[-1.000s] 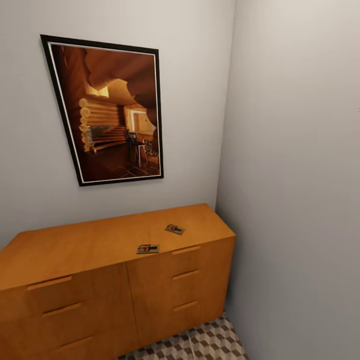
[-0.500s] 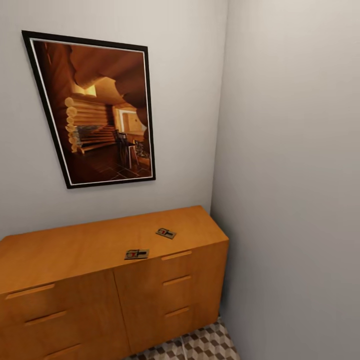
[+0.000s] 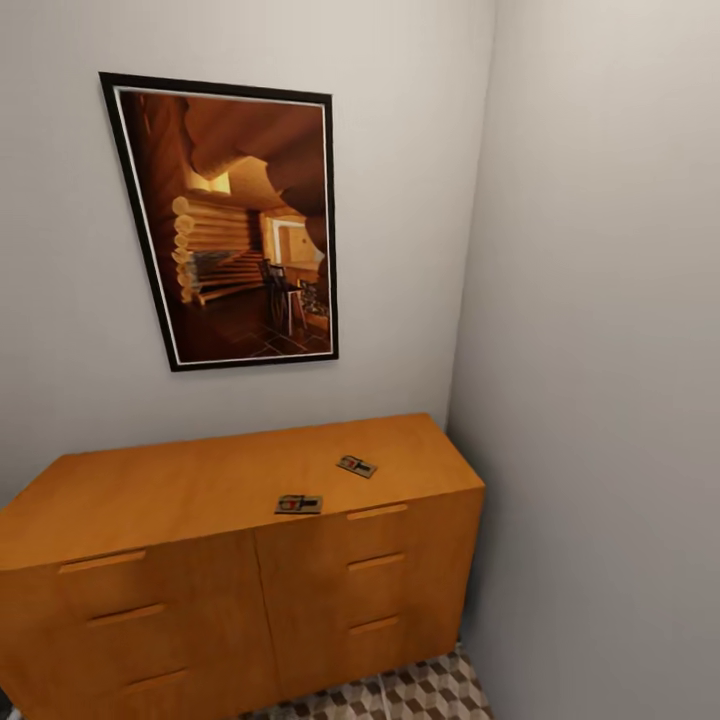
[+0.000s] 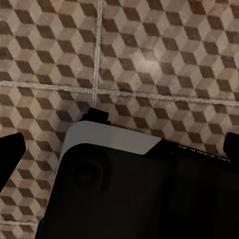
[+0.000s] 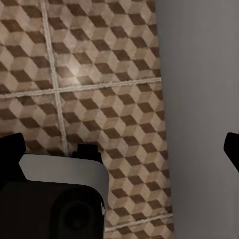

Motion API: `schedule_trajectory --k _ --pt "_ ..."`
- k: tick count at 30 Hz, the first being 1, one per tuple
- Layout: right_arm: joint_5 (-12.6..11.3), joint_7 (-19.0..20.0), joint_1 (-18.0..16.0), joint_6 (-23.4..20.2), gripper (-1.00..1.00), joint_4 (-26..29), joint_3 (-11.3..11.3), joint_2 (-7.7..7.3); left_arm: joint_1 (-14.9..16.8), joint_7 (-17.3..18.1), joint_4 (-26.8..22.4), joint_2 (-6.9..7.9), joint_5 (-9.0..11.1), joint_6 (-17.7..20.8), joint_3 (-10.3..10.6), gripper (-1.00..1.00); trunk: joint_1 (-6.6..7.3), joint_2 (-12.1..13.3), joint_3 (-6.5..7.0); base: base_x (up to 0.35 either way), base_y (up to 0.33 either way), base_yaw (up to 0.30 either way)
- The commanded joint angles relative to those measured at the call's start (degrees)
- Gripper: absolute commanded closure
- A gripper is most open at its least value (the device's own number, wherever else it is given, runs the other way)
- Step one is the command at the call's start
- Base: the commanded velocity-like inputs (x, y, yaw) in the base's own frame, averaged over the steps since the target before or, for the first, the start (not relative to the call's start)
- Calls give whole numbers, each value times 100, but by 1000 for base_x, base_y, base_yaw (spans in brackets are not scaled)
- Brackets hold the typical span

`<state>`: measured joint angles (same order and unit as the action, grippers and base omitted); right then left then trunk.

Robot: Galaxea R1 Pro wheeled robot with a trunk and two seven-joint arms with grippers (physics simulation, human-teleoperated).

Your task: Take the four mousetraps from the cabinet in the bathroom and place them on the bathroom floor. Make sure all four end up on the same floor surface, and ensure that at least two of them are either under or directly next to the same bathroom sink.

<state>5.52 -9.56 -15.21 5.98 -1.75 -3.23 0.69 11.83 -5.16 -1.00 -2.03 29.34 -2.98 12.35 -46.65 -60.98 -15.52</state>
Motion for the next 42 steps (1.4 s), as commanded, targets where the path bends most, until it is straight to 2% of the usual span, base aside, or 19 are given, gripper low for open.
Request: schedule_trajectory --k 1,16,29,42 --pt "55 -37 -8 17 -100 -19 -28 1 4 -20 3 -2 45 -15 48 -100 0 -4 -7 0 0 264" --pt "55 -37 -8 16 -100 -19 -28 1 4 -20 3 -7 45 -17 48 -100 0 -4 -7 0 0 239" --pt "56 -37 -8 17 -100 -19 -28 1 4 -19 3 -6 45 -10 49 -100 0 -4 -7 16 -5 23" --pt "55 -37 -8 17 -100 -19 -28 1 4 5 3 1 31 -9 64 -100 0 -4 -7 200 -130 1"
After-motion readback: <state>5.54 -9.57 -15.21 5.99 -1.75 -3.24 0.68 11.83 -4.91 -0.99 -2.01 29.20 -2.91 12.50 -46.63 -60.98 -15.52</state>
